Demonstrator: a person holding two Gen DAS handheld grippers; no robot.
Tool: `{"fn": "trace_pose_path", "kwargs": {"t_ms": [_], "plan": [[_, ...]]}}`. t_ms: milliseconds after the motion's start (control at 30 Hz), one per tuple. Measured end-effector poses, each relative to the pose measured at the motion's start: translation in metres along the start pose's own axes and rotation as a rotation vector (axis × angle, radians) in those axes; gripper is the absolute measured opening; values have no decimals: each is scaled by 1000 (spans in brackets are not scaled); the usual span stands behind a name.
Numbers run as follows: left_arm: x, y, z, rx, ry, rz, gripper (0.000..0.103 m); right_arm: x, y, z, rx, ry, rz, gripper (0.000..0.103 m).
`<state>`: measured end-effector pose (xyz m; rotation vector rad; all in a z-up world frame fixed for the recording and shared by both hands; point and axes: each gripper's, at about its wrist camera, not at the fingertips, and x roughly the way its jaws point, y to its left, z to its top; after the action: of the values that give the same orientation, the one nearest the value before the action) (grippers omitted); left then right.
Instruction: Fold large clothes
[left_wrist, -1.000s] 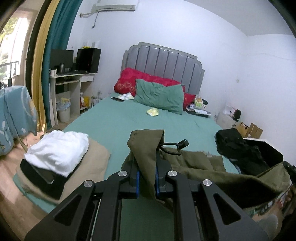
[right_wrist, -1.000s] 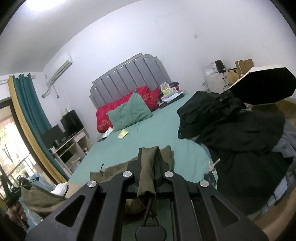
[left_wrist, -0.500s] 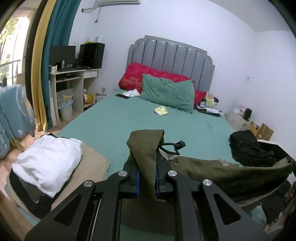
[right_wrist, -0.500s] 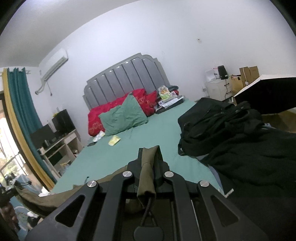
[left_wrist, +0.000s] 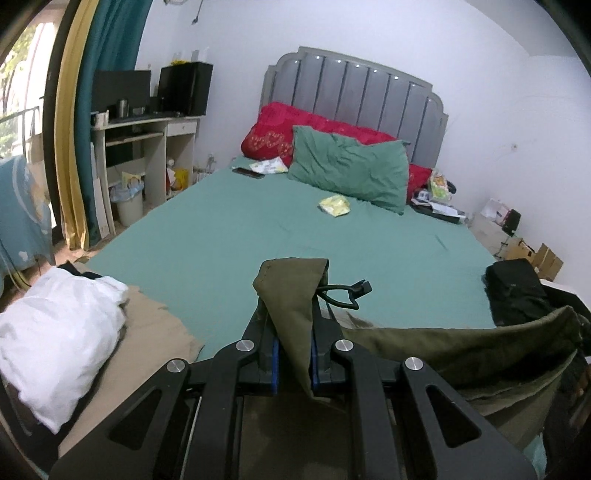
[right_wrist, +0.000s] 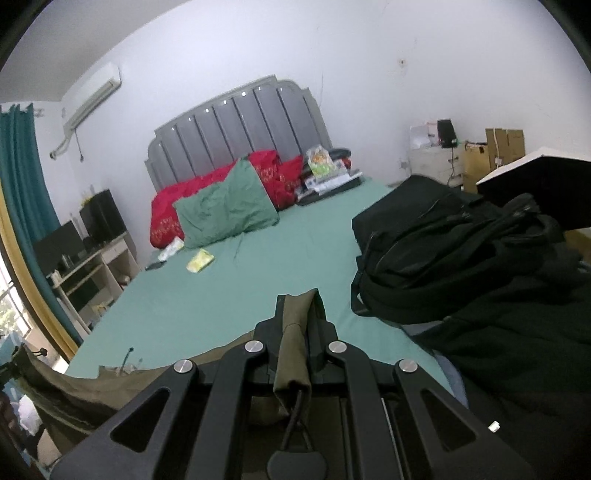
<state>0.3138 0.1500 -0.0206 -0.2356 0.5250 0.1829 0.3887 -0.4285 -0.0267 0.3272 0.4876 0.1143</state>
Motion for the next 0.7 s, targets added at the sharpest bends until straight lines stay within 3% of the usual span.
{"fn": "trace_pose_path", "kwargs": {"t_ms": [200,333,533,567,633,667,700], "plan": [[72,1,0,-36,68,40,13,65,2,-1,-28,76,-26,6],[110,-4,-4,-24,109,62,13,95,-2,-21,-8,136,-104,6],[166,8,-15,-89,230,67,16,131,-17,-31,22,248,-105,18],[174,12,-15,-104,257,49,22,137,-18,-31,22,266,-96,23],[180,18,-14,-121,271,10,37,141,-18,-30,5,268,-91,49],[178,21,-11,-119,262,-1,49,139,-17,-29,-12,250,-97,84],[175,22,-10,-114,253,-12,57,134,-17,-26,-27,222,-95,102]]}}
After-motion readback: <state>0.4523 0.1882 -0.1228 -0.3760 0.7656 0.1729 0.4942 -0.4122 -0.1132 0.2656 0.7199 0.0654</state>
